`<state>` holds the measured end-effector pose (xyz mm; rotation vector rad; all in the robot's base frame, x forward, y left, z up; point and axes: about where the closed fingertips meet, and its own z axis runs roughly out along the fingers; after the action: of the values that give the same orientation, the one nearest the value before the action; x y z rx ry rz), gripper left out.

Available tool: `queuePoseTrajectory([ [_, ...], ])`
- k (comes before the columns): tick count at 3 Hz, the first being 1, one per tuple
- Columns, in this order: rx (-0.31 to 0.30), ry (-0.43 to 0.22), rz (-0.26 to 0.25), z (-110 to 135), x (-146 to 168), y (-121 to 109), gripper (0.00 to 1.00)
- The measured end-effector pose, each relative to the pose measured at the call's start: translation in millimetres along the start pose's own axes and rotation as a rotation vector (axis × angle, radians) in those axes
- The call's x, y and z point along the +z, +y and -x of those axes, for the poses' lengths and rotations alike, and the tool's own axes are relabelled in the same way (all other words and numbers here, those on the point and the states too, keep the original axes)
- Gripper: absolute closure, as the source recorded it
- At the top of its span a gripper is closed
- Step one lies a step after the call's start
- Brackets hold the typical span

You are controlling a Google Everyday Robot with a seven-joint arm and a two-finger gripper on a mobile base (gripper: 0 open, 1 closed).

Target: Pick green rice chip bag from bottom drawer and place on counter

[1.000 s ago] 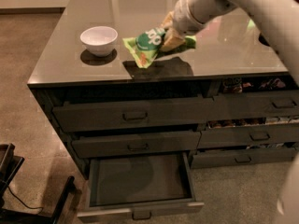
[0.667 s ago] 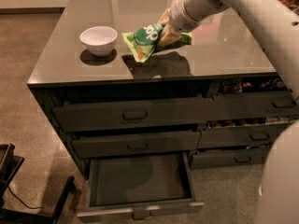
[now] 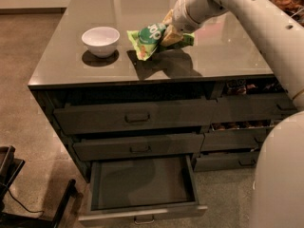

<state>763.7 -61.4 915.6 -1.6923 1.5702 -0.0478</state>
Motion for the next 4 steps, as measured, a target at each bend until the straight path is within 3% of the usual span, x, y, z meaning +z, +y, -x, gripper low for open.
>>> queuePoseTrajectory([
  [3, 0.000, 0.000, 0.000, 0.0, 0.1, 0.1, 0.12],
  [4, 0.000, 0.000, 0.000, 0.0, 0.2, 0.1, 0.00],
])
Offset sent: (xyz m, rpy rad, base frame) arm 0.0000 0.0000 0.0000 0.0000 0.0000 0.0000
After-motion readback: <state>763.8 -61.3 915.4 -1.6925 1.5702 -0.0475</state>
